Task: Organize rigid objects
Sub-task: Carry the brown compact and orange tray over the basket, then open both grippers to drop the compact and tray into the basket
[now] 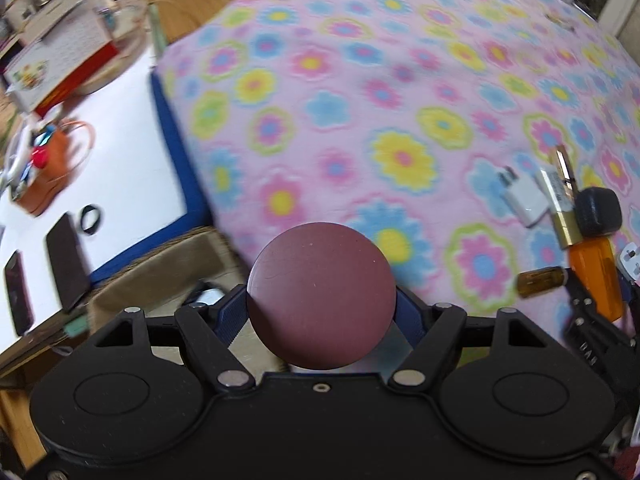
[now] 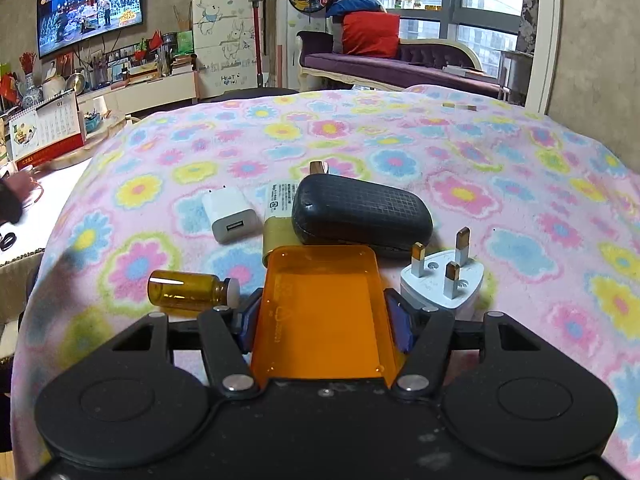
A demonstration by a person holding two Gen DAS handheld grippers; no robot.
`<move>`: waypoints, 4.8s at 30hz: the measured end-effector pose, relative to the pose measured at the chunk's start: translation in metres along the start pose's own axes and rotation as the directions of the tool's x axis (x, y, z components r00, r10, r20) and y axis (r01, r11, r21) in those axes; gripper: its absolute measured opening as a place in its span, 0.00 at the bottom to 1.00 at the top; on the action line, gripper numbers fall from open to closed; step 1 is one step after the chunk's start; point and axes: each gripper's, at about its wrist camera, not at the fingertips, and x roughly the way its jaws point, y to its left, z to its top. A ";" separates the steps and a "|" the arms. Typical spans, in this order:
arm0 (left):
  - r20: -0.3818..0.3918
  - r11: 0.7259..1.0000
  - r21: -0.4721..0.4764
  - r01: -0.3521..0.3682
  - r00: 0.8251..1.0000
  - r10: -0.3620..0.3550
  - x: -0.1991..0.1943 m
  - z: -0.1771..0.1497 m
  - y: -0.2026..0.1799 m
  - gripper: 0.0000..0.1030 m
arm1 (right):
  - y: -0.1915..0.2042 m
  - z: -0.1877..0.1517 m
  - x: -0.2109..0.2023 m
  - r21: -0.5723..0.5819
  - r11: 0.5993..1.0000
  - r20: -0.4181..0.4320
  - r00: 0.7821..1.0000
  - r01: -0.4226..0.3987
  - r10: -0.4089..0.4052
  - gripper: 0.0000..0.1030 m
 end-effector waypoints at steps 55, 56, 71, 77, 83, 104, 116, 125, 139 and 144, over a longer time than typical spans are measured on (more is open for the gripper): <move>-0.019 0.984 -0.172 0.050 0.998 -0.054 -0.003 -0.069 0.135 0.69 | 0.039 0.053 -0.017 0.053 0.958 -0.401 0.884 0.283 -0.239 0.57; -0.020 0.983 -0.175 0.046 0.999 -0.050 -0.003 -0.070 0.136 0.69 | 0.040 0.056 -0.022 0.051 0.954 -0.396 0.883 0.295 -0.251 0.57; -0.033 0.960 -0.280 0.016 0.999 -0.026 0.002 -0.072 0.157 0.69 | 0.194 0.096 -0.061 0.047 0.990 -0.302 0.942 -0.136 0.144 0.57; -0.041 0.938 -0.347 -0.018 0.999 0.004 0.004 -0.074 0.173 0.69 | 0.257 0.091 -0.042 0.005 0.974 -0.324 0.921 -0.226 0.215 0.57; -0.051 0.908 -0.418 -0.034 0.999 0.014 0.009 -0.075 0.199 0.69 | 0.285 0.084 -0.026 0.016 0.961 -0.368 0.892 -0.276 0.263 0.57; -0.133 0.896 -0.435 -0.094 0.990 0.040 0.028 -0.074 0.210 0.69 | 0.332 0.072 0.022 0.013 0.953 -0.446 0.851 -0.303 0.277 0.58; -0.157 0.892 -0.437 -0.115 0.986 0.050 0.031 -0.073 0.210 0.70 | 0.337 0.068 0.036 0.031 0.949 -0.471 0.833 -0.312 0.290 0.59; -0.149 0.901 -0.421 -0.111 0.988 0.052 0.030 -0.071 0.209 0.78 | 0.332 0.067 0.036 0.040 0.953 -0.471 0.835 -0.301 0.283 0.64; -0.155 0.898 -0.427 -0.103 0.987 0.040 0.031 -0.073 0.210 0.79 | 0.326 0.059 0.035 0.052 0.953 -0.492 0.823 -0.298 0.284 0.64; -0.153 0.897 -0.427 -0.111 0.987 0.049 0.030 -0.073 0.210 0.79 | 0.319 0.055 0.030 0.057 0.955 -0.493 0.824 -0.290 0.280 0.64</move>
